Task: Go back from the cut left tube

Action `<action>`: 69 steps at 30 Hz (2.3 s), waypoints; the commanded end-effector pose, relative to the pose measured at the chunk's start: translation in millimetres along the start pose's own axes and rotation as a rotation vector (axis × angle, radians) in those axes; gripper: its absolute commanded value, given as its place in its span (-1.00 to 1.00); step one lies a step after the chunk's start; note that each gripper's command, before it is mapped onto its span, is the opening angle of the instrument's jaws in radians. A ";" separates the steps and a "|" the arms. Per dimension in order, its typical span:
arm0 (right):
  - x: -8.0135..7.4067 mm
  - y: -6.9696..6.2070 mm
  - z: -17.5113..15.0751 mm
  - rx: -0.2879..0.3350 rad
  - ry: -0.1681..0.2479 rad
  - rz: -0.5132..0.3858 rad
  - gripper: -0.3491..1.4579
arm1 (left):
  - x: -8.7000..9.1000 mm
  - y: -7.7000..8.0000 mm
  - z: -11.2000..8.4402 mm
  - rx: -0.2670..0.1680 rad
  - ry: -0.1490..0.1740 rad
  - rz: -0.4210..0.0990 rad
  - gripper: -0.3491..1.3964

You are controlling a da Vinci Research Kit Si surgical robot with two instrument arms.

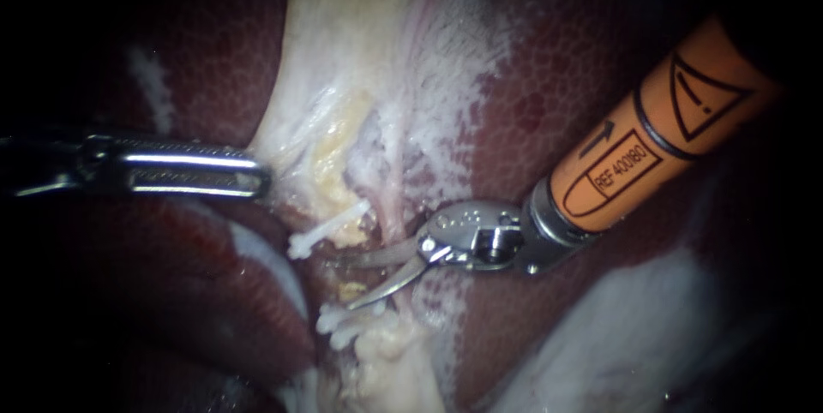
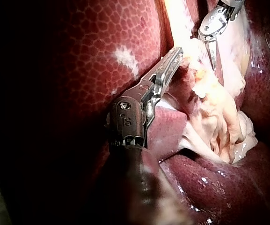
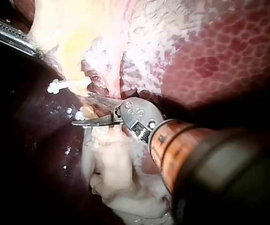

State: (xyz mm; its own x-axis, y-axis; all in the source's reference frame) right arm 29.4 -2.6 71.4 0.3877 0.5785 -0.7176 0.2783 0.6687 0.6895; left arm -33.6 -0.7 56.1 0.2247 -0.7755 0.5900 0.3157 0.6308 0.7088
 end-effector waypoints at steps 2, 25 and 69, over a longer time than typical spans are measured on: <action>0.2 -0.2 -0.8 -0.002 0.002 -0.002 -0.13 | 0.0 0.0 0.0 0.000 0.000 0.000 -1.00; 3.8 -2.0 -14.8 -0.137 0.020 -0.150 -0.05 | 0.1 0.2 -0.1 0.001 0.000 0.001 -1.00; 7.2 -5.5 -20.0 -0.255 0.008 -0.336 0.47 | 1.7 1.7 6.4 -0.017 -0.009 0.010 -1.00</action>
State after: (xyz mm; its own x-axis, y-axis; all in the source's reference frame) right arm 13.0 7.2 60.4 0.3063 0.3106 -0.8998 0.1619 0.9145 0.3708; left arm -39.0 -0.7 60.9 0.2179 -0.7681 0.6021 0.3292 0.6386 0.6956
